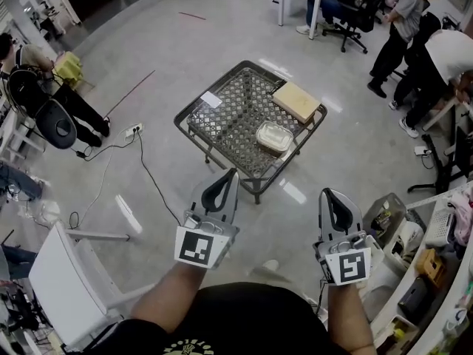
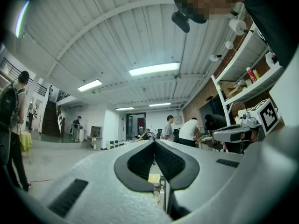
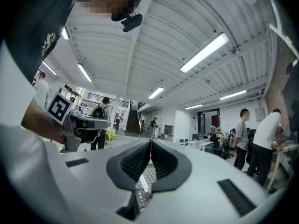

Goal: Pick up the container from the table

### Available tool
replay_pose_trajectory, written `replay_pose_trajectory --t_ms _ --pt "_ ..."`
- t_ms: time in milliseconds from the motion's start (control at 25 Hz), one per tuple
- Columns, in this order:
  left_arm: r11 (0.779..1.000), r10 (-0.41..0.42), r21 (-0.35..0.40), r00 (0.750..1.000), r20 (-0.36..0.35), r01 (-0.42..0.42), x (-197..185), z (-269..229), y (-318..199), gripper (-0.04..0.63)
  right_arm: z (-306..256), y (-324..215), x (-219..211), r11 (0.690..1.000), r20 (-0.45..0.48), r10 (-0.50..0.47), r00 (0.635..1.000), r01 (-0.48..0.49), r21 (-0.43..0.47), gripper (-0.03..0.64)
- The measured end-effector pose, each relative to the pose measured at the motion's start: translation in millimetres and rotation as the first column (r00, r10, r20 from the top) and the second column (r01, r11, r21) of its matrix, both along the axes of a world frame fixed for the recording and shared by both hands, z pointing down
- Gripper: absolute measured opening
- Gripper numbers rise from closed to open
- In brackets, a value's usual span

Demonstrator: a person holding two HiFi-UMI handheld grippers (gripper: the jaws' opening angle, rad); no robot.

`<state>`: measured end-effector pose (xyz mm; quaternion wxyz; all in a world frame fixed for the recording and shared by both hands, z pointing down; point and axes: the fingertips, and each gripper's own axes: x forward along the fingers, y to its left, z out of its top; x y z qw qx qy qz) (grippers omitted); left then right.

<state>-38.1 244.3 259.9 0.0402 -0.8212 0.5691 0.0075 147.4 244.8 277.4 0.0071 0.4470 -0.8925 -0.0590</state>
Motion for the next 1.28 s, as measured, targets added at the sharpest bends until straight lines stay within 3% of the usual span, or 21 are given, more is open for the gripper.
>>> replay_pose_trajectory --t_ms 440,1280 --pt "1.000 0.006 -0.021 1.000 0.014 -0.005 -3 12 -4 0.009 -9 -7 -10 0.999 0.044 -0.028 0.999 0.027 0.029 0.011" --pt "0.993 0.097 -0.068 0.995 0.001 -0.096 -67 40 -129 0.009 23 -115 -57 0.993 0.024 0.111 0.994 -0.110 -0.046 0.011"
